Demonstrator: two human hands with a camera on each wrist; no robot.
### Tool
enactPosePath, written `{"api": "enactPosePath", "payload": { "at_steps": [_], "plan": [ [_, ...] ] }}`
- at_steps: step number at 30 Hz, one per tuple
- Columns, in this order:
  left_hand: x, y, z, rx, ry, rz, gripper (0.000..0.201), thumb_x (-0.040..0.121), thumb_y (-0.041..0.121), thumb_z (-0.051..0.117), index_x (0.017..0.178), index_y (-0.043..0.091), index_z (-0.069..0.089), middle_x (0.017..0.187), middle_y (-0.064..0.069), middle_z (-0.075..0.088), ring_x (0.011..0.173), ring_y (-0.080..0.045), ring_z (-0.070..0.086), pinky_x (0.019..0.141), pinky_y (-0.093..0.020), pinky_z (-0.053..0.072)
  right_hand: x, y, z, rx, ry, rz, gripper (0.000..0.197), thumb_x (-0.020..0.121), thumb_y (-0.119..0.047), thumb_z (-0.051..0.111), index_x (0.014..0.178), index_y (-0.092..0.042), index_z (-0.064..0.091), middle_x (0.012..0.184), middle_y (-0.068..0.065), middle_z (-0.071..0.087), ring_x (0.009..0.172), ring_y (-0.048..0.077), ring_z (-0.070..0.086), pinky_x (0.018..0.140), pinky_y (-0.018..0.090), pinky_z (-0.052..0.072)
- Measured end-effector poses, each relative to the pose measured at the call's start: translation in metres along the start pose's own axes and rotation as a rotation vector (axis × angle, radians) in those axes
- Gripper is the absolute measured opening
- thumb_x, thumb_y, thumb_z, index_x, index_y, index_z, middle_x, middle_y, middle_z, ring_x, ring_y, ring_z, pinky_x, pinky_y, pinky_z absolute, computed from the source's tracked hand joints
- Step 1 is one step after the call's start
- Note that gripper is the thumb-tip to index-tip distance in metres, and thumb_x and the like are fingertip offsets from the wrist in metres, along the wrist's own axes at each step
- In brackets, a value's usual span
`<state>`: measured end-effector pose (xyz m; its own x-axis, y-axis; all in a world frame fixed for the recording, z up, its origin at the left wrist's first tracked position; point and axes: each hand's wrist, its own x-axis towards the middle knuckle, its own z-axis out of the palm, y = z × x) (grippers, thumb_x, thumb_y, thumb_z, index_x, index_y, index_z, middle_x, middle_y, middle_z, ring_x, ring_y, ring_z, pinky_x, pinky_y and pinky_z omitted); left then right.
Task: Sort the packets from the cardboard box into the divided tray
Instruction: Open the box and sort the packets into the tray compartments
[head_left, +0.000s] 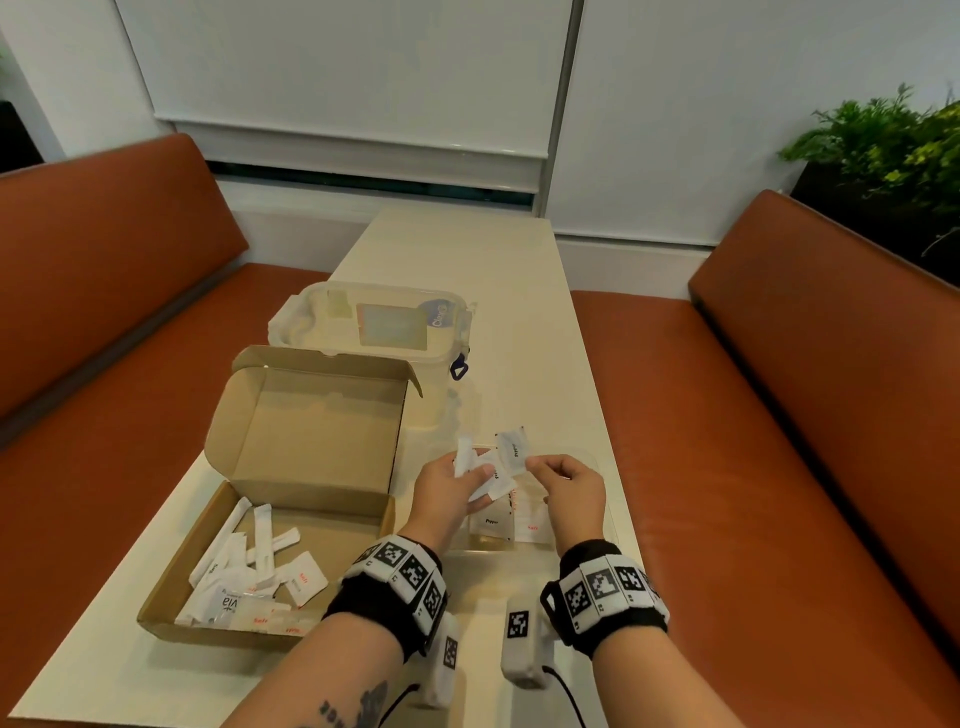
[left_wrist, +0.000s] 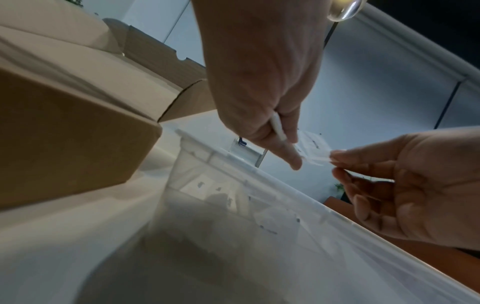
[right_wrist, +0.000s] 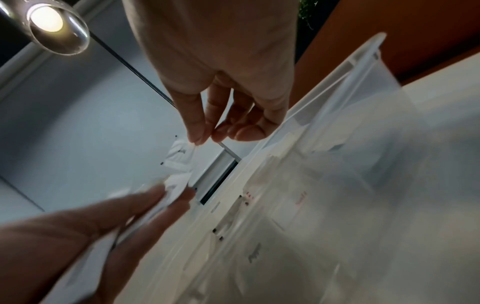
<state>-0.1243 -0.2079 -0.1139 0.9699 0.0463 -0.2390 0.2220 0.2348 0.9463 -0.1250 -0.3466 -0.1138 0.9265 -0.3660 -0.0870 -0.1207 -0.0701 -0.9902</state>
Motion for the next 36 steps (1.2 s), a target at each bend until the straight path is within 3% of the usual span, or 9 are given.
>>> {"api": "enactPosePath", "payload": {
  "at_steps": [5, 9, 13, 17, 21, 24, 27, 31, 36],
  "plan": [
    [0.001, 0.003, 0.001, 0.153, -0.01, 0.022, 0.024, 0.087, 0.003, 0.062, 0.111, 0.004, 0.064, 0.103, -0.014, 0.069, 0.096, -0.026, 0.067, 0.076, -0.033, 0.059, -0.003, -0.004, 0.006, -0.144, -0.113, -0.044, 0.005, 0.081, -0.016, 0.071, 0.085, -0.014, 0.071, 0.088, -0.001, 0.069, 0.084, 0.018, 0.061, 0.077, 0.028, 0.05],
    [-0.001, 0.003, -0.004, 0.39, -0.083, 0.067, 0.019, 0.086, 0.003, 0.064, 0.103, 0.008, 0.069, 0.095, -0.012, 0.069, 0.086, -0.022, 0.067, 0.064, -0.022, 0.057, 0.004, -0.02, 0.007, -0.451, -0.279, -0.238, 0.039, 0.081, -0.019, 0.07, 0.117, -0.029, 0.062, 0.101, -0.012, 0.059, 0.082, 0.002, 0.053, 0.066, 0.008, 0.038],
    [-0.001, -0.001, -0.007, 0.412, -0.064, 0.077, 0.019, 0.085, 0.003, 0.064, 0.103, 0.008, 0.068, 0.099, -0.014, 0.068, 0.09, -0.025, 0.067, 0.066, -0.024, 0.058, 0.012, -0.03, 0.006, -0.578, -0.377, -0.281, 0.011, 0.081, -0.014, 0.067, 0.088, -0.019, 0.073, 0.077, -0.011, 0.065, 0.067, -0.007, 0.054, 0.057, 0.003, 0.037],
    [0.004, -0.008, -0.018, 0.338, 0.091, 0.12, 0.022, 0.087, 0.005, 0.062, 0.108, 0.006, 0.069, 0.097, -0.015, 0.07, 0.09, -0.028, 0.067, 0.074, -0.037, 0.059, 0.011, -0.021, -0.002, -0.46, -0.283, -0.211, 0.015, 0.078, -0.009, 0.07, 0.07, -0.02, 0.063, 0.067, -0.003, 0.064, 0.063, 0.007, 0.059, 0.059, 0.012, 0.043],
    [0.008, -0.015, -0.027, 0.292, 0.212, 0.154, 0.021, 0.088, 0.01, 0.06, 0.105, 0.017, 0.071, 0.089, -0.011, 0.07, 0.088, -0.03, 0.066, 0.08, -0.047, 0.057, 0.003, -0.003, -0.001, -0.442, -0.306, -0.123, 0.022, 0.074, 0.002, 0.066, 0.076, -0.018, 0.059, 0.073, 0.003, 0.06, 0.066, 0.017, 0.058, 0.064, 0.026, 0.053],
    [0.008, -0.02, -0.03, 0.228, 0.247, 0.157, 0.023, 0.089, 0.01, 0.06, 0.106, 0.021, 0.07, 0.085, 0.003, 0.069, 0.08, -0.016, 0.067, 0.069, -0.031, 0.059, -0.001, 0.011, 0.006, -0.612, -0.374, -0.169, 0.015, 0.078, -0.004, 0.065, 0.078, -0.019, 0.062, 0.07, -0.006, 0.057, 0.069, 0.011, 0.053, 0.059, 0.012, 0.043],
    [0.008, -0.022, -0.03, 0.191, 0.246, 0.152, 0.021, 0.09, 0.01, 0.06, 0.106, 0.021, 0.069, 0.086, 0.005, 0.068, 0.08, -0.012, 0.066, 0.068, -0.027, 0.058, -0.002, 0.019, 0.011, -0.767, -0.37, -0.214, 0.007, 0.081, -0.014, 0.066, 0.076, -0.02, 0.066, 0.08, -0.005, 0.063, 0.086, 0.013, 0.053, 0.071, 0.02, 0.041],
    [0.008, -0.022, -0.03, 0.188, 0.243, 0.172, 0.022, 0.09, 0.01, 0.06, 0.105, 0.024, 0.068, 0.082, 0.008, 0.068, 0.076, -0.007, 0.065, 0.056, -0.014, 0.052, -0.001, 0.025, 0.013, -0.914, -0.292, -0.296, 0.003, 0.081, -0.02, 0.068, 0.08, -0.018, 0.071, 0.095, -0.004, 0.051, 0.096, 0.013, 0.038, 0.08, 0.019, 0.032],
    [0.009, -0.023, -0.03, 0.206, 0.228, 0.156, 0.024, 0.09, 0.011, 0.06, 0.1, 0.031, 0.068, 0.083, 0.007, 0.068, 0.077, -0.011, 0.066, 0.073, -0.034, 0.059, -0.002, 0.025, 0.018, -1.002, -0.327, -0.381, 0.005, 0.081, -0.014, 0.064, 0.086, -0.014, 0.063, 0.097, -0.001, 0.047, 0.098, 0.017, 0.043, 0.078, 0.019, 0.037]
  ]
}}
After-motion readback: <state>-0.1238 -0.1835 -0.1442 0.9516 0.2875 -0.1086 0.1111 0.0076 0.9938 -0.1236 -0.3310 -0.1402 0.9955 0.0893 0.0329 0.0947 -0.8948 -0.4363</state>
